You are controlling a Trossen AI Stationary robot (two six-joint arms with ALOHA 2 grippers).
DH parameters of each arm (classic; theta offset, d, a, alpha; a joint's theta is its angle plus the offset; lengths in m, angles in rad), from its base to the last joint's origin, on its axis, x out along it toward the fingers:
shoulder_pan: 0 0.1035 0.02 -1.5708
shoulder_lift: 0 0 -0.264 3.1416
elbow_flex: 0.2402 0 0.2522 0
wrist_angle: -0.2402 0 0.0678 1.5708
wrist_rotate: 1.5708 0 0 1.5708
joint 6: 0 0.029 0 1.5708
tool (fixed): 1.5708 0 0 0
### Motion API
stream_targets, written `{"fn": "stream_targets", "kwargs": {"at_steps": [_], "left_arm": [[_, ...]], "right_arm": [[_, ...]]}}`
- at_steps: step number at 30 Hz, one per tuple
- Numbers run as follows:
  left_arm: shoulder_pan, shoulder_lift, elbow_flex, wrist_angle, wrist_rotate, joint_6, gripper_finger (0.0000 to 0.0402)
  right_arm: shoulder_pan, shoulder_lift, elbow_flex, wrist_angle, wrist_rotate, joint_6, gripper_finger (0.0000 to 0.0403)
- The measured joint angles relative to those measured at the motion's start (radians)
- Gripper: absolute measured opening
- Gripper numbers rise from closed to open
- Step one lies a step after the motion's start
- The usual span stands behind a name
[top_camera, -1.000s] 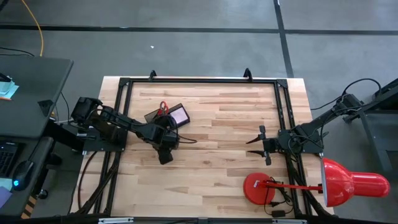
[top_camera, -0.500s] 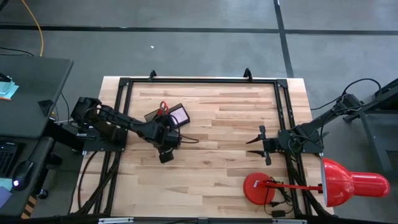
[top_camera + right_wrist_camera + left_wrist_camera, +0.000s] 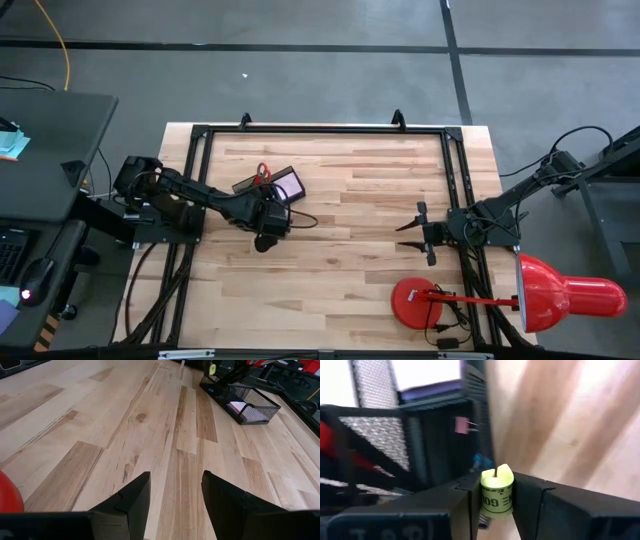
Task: Pick and place office supplies into organizer
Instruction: Put the eraser into the desk organizer
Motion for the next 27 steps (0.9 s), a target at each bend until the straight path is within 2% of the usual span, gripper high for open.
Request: {"fn": "stream_targets", "kwargs": {"at_steps": [4,6,16,27], "left_arm": [[0.0,0.0,0.0,-0.011,-0.08,-0.029,0.0074],[0.001,0.0,0.0,-0.014,-0.088,-0.028,0.0074],[0.105,0.0,-0.056,-0.036,-0.075,-0.063,0.0074],[0.118,-0.001,-0.063,0.027,-0.023,-0.059,0.0083]], "right_arm": [[0.0,0.0,0.0,0.0,0.0,0.0,0.0169],[0.0,0.0,0.0,0.0,0.0,0.0,0.0169],[0.0,0.0,0.0,0.0,0.0,0.0,0.0169],[0.0,0.0,0.0,0.0,0.0,0.0,0.0169]]}}
